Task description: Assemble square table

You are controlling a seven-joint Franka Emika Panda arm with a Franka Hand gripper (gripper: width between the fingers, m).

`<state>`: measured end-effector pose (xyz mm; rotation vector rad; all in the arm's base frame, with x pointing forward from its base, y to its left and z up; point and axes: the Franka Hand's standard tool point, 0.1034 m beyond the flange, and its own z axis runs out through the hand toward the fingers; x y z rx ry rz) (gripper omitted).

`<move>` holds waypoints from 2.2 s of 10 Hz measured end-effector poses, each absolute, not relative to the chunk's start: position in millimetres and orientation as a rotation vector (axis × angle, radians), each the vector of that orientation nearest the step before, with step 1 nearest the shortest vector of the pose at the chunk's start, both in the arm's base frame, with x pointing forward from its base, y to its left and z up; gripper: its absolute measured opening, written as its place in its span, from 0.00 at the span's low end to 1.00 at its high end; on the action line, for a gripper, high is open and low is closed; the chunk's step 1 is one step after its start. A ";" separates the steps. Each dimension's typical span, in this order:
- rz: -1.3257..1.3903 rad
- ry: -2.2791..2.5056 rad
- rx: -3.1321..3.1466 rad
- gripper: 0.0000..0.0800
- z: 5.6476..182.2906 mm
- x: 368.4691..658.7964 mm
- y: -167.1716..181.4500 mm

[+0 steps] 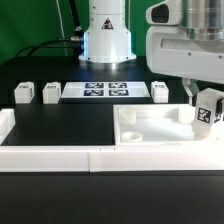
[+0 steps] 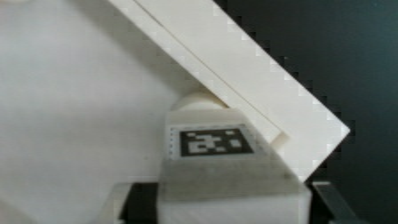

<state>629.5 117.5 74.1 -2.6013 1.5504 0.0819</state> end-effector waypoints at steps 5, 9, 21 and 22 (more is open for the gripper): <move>0.074 2.121 -2.140 0.36 72.5 630.7 123.8; 0.039 1.672 -2.512 0.67 73.1 630.2 125.5; -0.062 0.473 -3.010 0.49 71.1 630.3 121.6; -0.054 0.592 -2.989 0.49 70.5 630.0 120.1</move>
Offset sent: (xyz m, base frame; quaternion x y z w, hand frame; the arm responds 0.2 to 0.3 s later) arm 0.0078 0.0041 -0.0109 0.0035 0.0515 0.2502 0.9668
